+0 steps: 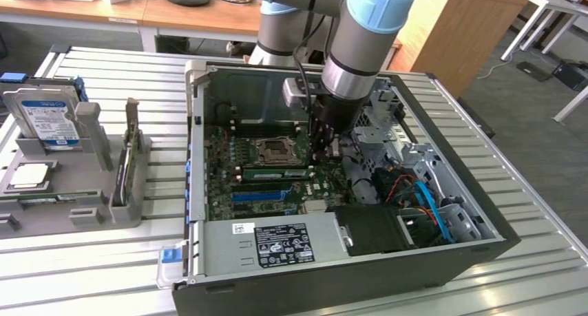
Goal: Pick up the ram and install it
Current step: 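Press down the ram until it locks into place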
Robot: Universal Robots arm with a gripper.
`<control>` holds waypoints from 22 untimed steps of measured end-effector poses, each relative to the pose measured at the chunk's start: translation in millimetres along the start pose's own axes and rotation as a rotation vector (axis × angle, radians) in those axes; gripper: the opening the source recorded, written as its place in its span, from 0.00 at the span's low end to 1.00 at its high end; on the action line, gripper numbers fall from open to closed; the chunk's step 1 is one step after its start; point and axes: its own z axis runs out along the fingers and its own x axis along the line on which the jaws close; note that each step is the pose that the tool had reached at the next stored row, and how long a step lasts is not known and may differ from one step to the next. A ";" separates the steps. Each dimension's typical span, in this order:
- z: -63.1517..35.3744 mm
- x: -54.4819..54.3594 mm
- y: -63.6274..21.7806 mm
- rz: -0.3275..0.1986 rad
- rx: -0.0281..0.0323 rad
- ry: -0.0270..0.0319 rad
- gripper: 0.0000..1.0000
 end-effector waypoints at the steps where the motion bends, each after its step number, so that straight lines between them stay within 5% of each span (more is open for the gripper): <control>1: -0.1 0.0 0.0 0.000 0.0000 0.0002 0.11; 16: -2.2 0.0 0.2 0.000 0.0000 0.0002 0.11; 22: -1.9 -0.6 8.1 0.000 0.0000 0.0002 0.11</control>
